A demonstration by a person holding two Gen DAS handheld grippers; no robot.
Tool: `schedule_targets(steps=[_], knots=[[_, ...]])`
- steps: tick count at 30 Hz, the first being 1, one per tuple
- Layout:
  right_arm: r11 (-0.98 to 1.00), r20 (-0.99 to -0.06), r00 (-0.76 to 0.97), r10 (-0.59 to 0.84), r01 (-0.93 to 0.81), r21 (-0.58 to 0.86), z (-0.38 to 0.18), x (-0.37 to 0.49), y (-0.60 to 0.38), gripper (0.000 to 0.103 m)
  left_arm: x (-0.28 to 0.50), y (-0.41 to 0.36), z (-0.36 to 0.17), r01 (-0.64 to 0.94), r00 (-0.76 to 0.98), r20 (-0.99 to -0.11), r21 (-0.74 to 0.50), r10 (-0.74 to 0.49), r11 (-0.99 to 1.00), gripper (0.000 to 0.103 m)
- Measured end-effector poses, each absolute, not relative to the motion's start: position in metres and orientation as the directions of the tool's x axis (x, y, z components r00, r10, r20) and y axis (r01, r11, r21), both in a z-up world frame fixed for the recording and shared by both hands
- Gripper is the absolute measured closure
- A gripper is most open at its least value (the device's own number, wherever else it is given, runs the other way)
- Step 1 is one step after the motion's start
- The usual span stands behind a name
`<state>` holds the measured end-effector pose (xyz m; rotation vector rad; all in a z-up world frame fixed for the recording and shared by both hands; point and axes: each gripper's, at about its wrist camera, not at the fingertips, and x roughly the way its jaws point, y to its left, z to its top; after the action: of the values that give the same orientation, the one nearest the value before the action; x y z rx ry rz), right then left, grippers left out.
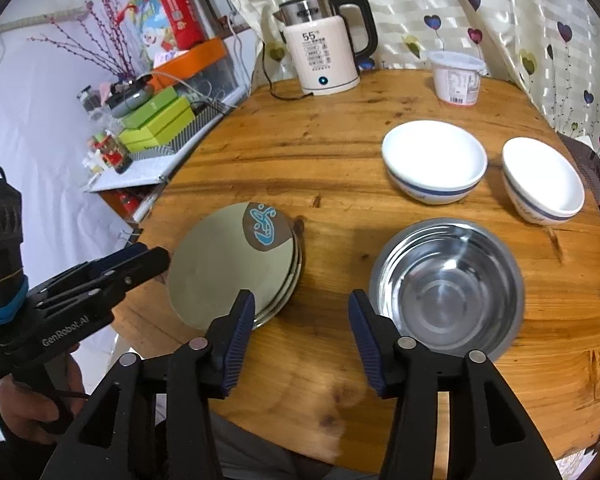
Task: Organize plates and bowls
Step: 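Move both grippers away from the plates toward the steel bowl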
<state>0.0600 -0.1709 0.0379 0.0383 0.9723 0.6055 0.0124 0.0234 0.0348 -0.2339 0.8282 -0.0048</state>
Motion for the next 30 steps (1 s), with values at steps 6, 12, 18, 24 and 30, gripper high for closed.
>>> schedule_targets(steps=[6, 12, 18, 24, 30], knots=[[0.837, -0.754, 0.424, 0.502, -0.457, 0.300, 0.039, 0.059, -0.190, 0.050, 0.020, 0.008, 0.035, -0.043, 0.667, -0.734, -0.208, -0.127, 0.977, 0.055], [0.838, -0.745, 0.432, 0.509, -0.446, 0.314, 0.038, 0.058, -0.211, 0.045, 0.026, -0.002, 0.033, -0.010, 0.652, -0.740, -0.223, -0.163, 0.975, 0.055], [0.850, -0.745, 0.440, 0.502, -0.410, 0.330, 0.038, 0.062, -0.231, 0.041, 0.035, -0.009, 0.031, 0.012, 0.638, -0.746, -0.239, -0.192, 0.971, 0.055], [0.870, -0.749, 0.459, 0.477, -0.368, 0.328, 0.043, 0.068, -0.245, 0.041, 0.045, -0.015, 0.031, 0.032, 0.629, -0.748, -0.249, -0.213, 0.968, 0.055], [0.880, -0.755, 0.463, 0.465, -0.335, 0.337, 0.043, 0.077, -0.253, 0.041, 0.055, -0.020, 0.031, 0.057, 0.607, -0.757, -0.259, -0.239, 0.964, 0.055]])
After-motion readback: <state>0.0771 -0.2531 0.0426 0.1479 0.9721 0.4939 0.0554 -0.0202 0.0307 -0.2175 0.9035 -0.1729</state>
